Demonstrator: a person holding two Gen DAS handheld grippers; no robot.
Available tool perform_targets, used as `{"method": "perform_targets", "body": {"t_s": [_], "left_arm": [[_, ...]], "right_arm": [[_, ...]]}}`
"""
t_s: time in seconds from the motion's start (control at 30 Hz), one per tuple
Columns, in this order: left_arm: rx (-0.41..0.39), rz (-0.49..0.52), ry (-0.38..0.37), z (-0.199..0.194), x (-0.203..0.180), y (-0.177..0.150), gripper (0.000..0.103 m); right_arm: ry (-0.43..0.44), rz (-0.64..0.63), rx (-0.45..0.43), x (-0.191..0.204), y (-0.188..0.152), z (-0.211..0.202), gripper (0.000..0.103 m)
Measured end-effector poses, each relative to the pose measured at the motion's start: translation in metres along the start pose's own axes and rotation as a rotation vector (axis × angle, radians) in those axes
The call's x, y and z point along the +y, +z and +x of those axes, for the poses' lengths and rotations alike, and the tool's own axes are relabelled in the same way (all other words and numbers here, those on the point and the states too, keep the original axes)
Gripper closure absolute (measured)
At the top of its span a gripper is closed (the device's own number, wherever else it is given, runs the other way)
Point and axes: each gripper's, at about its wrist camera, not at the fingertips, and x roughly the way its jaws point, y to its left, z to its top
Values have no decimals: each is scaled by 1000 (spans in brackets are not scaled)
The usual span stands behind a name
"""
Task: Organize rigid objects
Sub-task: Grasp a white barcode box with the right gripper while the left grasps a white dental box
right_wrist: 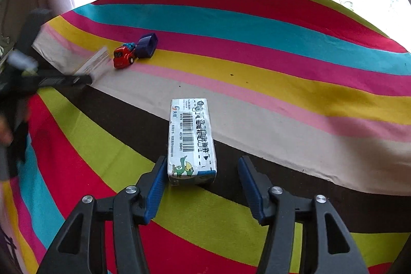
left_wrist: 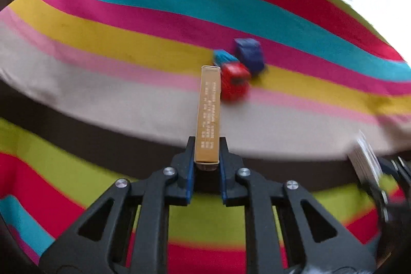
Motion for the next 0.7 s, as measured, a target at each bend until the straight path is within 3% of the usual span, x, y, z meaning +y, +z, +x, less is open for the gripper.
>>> {"method": "perform_targets", "body": {"t_s": [0.1, 0.17, 0.2, 0.23, 0.4, 0.47, 0.57, 0.6, 0.63, 0.67, 0.7], "left_arm": [[22, -3, -71, -12, 0, -18, 83], [31, -27, -75, -8, 0, -14, 62], [25, -39, -56, -5, 1, -10, 38], [12, -53, -41, -5, -1, -6, 27], [21, -107, -41, 9, -3, 5, 27], [18, -74, -33, 6, -11, 1, 27], [8, -3, 38, 7, -22, -5, 27], [0, 7, 51, 8, -24, -6, 30], [-15, 14, 64, 6, -25, -7, 46], [-23, 24, 79, 5, -26, -8, 58], [-20, 33, 72, 3, -27, -9, 69]], "right_arm": [[14, 11, -3, -2, -1, 0, 46], [16, 10, -3, -2, -1, 0, 45], [12, 7, -2, -1, -2, 0, 45], [10, 3, -1, 0, -2, 0, 45], [-5, -11, 3, 3, -1, 2, 45], [-5, -12, 3, 2, -1, 1, 45], [-14, -15, 4, 2, 1, 2, 45], [-19, -16, 5, 3, 1, 3, 45], [-27, -17, 5, 3, 2, 4, 47], [-40, -20, 5, 5, 2, 3, 60], [-44, -21, 0, 6, 2, 1, 66]]}}
